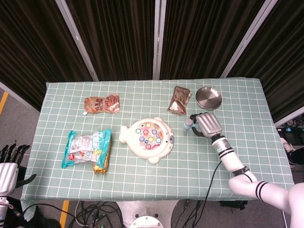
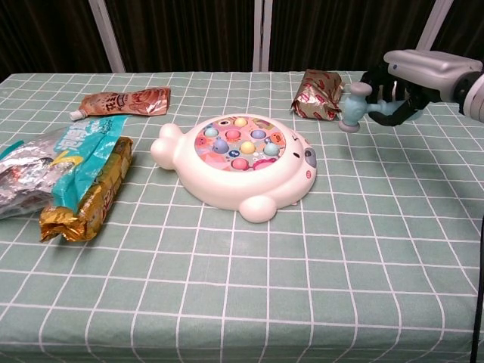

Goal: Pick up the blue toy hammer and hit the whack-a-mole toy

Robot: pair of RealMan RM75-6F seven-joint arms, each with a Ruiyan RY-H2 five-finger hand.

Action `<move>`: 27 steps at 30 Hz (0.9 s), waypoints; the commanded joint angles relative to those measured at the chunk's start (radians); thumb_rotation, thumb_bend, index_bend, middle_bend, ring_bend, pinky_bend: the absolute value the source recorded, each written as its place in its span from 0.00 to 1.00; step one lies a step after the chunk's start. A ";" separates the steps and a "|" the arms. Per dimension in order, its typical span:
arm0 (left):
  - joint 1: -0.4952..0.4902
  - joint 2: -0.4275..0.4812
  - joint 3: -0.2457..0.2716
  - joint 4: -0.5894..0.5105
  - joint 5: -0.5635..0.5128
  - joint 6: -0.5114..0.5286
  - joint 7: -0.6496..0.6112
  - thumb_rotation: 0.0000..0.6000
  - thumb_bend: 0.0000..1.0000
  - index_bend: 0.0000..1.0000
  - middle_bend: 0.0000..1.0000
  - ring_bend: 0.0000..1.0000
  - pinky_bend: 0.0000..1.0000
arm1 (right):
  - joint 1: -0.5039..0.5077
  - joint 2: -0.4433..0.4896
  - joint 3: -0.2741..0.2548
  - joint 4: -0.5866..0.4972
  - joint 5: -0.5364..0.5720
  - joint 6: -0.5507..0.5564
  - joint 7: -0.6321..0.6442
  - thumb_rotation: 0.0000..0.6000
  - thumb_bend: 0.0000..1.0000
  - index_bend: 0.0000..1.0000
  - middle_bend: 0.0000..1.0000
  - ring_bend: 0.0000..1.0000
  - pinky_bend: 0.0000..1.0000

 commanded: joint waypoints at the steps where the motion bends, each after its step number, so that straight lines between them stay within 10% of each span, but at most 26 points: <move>1: -0.001 0.002 0.000 -0.005 -0.001 -0.001 0.005 1.00 0.00 0.13 0.14 0.05 0.02 | -0.026 -0.052 -0.021 0.093 -0.046 0.000 0.073 1.00 0.49 0.65 0.61 0.50 0.58; 27: 0.002 0.007 0.003 -0.011 -0.003 0.001 0.009 1.00 0.00 0.13 0.14 0.05 0.02 | -0.067 -0.117 -0.024 0.190 -0.141 0.000 0.188 1.00 0.36 0.29 0.34 0.20 0.36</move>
